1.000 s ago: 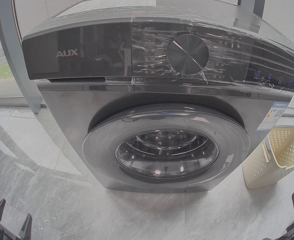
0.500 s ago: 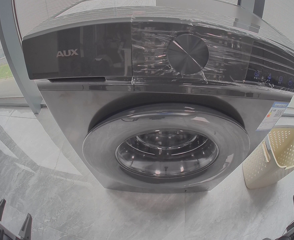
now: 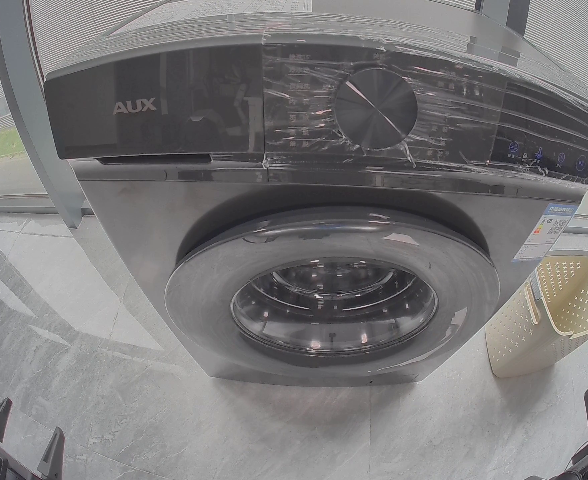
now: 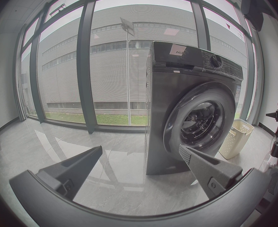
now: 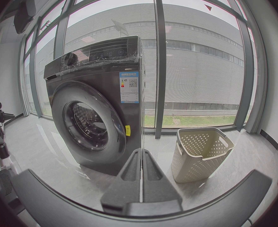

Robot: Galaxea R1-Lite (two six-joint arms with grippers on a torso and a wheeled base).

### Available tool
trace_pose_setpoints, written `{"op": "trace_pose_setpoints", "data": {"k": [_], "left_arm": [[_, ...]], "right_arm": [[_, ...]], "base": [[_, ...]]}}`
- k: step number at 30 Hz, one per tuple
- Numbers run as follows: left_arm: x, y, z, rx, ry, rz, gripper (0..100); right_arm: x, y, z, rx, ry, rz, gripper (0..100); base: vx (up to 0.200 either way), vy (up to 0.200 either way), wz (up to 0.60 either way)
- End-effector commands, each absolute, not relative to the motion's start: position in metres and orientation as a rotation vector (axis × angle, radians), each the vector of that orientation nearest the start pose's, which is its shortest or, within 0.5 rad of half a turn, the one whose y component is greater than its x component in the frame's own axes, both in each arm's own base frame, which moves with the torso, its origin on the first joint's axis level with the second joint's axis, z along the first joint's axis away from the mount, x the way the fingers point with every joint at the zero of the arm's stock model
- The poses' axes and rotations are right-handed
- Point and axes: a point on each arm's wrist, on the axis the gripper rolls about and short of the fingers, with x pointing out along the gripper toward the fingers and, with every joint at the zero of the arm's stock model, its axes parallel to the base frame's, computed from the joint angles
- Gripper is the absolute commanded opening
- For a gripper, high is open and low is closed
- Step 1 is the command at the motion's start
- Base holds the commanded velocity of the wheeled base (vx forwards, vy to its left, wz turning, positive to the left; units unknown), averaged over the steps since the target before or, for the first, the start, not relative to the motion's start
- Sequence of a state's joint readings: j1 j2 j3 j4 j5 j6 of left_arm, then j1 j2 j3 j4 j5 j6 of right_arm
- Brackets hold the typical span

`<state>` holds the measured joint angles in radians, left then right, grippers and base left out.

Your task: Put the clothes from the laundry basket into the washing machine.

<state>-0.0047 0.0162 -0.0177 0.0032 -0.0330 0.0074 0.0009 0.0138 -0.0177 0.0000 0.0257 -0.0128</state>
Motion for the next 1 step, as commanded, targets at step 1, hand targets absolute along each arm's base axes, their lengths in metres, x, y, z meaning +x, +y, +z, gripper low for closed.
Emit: {"op": "trace_pose_setpoints", "data": {"k": [1], "left_arm": [[-0.0229,-0.0007,0.0756,0.008,0.001,-0.038,100]], "right_arm": [[-0.0216,0.0005,0.0758,-0.012,0.015,0.029,0]], "base": [[0.0,0.0,0.0]]}}
